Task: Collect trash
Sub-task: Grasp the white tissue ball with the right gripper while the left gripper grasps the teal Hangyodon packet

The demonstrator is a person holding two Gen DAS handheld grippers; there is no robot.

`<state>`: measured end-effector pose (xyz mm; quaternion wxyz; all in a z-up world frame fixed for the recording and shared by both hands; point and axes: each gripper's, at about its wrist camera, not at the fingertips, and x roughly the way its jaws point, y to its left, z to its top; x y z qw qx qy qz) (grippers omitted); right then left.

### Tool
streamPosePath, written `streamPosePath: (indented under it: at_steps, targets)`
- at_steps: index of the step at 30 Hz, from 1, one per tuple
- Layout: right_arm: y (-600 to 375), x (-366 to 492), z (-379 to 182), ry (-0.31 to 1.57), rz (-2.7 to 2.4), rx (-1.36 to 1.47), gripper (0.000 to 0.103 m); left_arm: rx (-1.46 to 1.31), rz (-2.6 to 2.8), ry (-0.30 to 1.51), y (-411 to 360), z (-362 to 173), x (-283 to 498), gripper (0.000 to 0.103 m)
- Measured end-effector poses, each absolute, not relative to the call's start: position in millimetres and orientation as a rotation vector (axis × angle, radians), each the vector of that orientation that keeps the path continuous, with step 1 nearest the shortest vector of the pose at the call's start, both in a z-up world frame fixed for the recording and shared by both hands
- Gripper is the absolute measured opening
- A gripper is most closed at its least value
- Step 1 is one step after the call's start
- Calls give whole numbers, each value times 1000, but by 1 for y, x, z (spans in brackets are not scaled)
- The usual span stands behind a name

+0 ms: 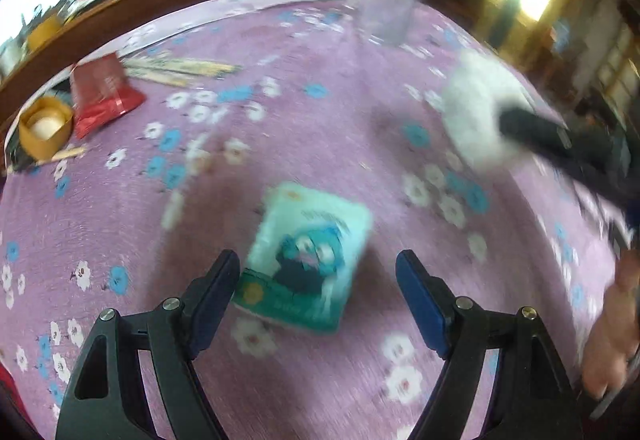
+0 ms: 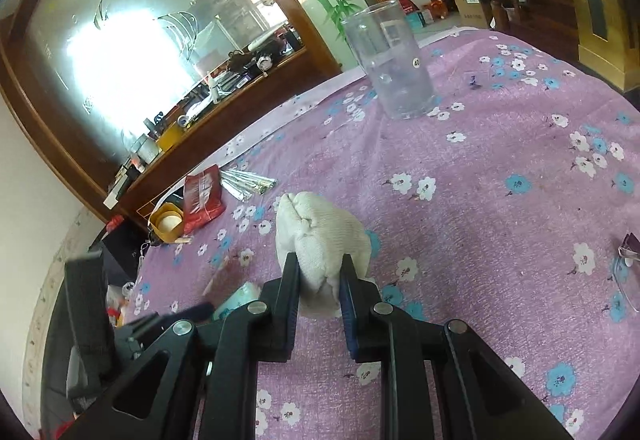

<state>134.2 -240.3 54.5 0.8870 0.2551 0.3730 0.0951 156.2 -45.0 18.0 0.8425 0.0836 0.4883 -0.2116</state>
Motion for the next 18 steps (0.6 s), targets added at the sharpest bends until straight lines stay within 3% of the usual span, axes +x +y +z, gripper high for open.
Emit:
streamPosePath:
  at_steps: [8,9,11,18]
  targets:
    - [-235,133,56,765,191,499,20,237,-277,1006,-61,19,152,79]
    - [-235,133,56,765,187,492,20,222,-249,1010,-60,18,155,75]
    - [-235,134,54,771,179,487,20,176,-234,1036,-55,14,160,54]
    - [-232,134,54,771,196,477,21,122,-200,1007,-40,15,140,40]
